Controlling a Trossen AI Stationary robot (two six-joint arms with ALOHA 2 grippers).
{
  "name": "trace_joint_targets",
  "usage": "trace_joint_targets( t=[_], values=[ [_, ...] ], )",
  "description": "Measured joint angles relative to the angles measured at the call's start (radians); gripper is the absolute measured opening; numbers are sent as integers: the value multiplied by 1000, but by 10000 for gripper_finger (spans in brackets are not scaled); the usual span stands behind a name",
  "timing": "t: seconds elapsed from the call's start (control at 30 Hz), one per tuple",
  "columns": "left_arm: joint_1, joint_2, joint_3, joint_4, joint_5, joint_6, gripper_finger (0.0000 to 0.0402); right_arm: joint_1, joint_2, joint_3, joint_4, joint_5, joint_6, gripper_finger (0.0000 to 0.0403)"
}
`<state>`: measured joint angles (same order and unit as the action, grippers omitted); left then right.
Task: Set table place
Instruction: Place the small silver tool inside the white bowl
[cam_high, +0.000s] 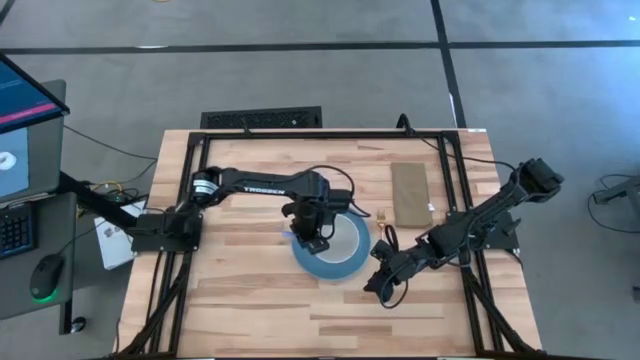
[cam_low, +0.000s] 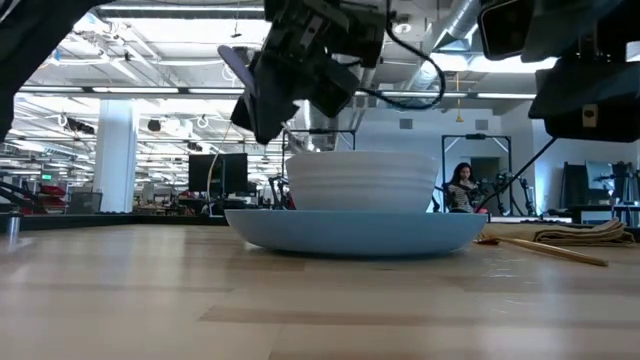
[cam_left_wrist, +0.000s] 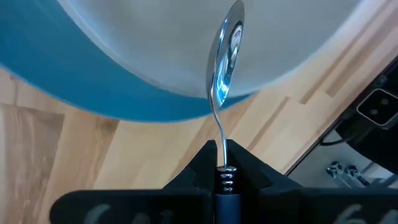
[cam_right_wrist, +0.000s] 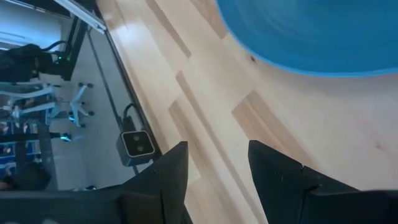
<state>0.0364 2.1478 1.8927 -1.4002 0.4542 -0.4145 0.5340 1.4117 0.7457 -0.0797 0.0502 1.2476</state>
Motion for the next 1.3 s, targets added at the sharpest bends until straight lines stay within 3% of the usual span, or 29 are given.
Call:
trace_joint_targets(
  t=[0.73,0.93,1.17,1.3],
  values=[
    [33,60,7,0,73,-35,45,2,0,0,-52,0,-8,192],
    [33,60,99,-47,73,-3,46,2,0,0,-51,0,-25,194],
    [34,54,235,-169,-3,15,46,2,0,0,-56,-8,-28,193],
    [40,54,237,-171,41,0,47,2,0,0,-56,-20,-30,194]
  ],
)
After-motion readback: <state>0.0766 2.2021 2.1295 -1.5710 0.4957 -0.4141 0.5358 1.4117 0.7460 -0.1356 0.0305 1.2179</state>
